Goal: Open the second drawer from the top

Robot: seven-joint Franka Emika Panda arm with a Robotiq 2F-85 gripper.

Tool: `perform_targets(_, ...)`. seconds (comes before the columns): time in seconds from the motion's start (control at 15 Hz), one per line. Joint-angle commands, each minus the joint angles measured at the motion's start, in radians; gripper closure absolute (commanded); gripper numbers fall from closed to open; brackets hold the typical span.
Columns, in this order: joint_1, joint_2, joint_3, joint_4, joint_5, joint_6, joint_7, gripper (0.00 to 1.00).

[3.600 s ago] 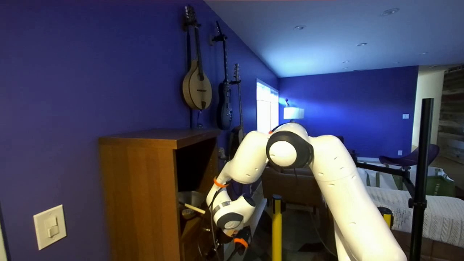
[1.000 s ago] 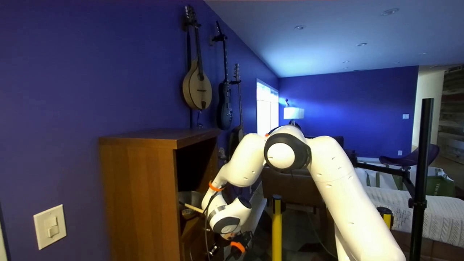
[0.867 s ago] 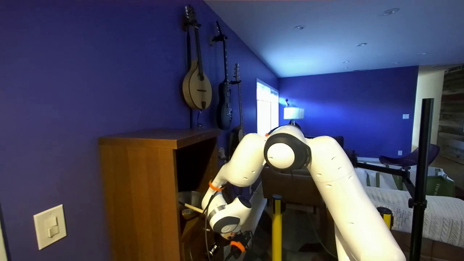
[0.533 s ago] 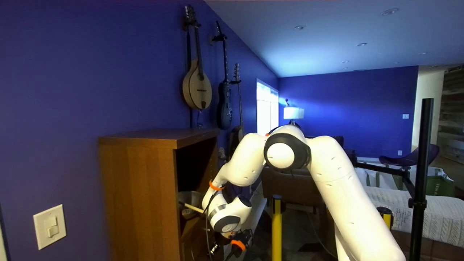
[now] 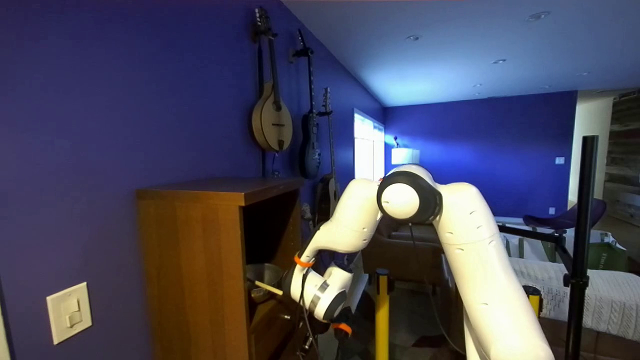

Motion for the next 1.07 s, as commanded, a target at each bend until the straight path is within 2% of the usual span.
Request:
perform_targets(0.0,-0.023,-0.132,-0.055,-0.189,-0.232,-0.039,0.11,0.96)
perform_targets(0.07,-0.021,-0.157,-0.072,-0.222,-0.287,-0.049,0.153,0.96)
perform_targets(0.13,-0.016,-0.18,-0.09,-0.251,-0.342,-0.045,0.201,0.6)
perform_targets(0.27,-0.014,-0.222,-0.125,-0.297,-0.447,-0.047,0.279,0.55)
perform_targets(0.67,-0.018,-0.326,-0.208,-0.332,-0.666,-0.047,0.478,0.12)
perform_targets(0.73,-0.123,-0.34,-0.128,-0.333,-0.76,-0.063,0.551,0.05)
perform_targets(0.8,-0.142,-0.353,-0.129,-0.327,-0.828,-0.089,0.607,0.01)
perform_targets(0.87,-0.169,-0.376,-0.117,-0.324,-0.897,-0.129,0.666,0.0)
perform_targets(0.93,-0.119,-0.394,-0.175,-0.319,-0.937,-0.167,0.704,0.0)
perform_targets(1.0,-0.132,-0.416,-0.162,-0.317,-0.968,-0.2,0.743,0.0)
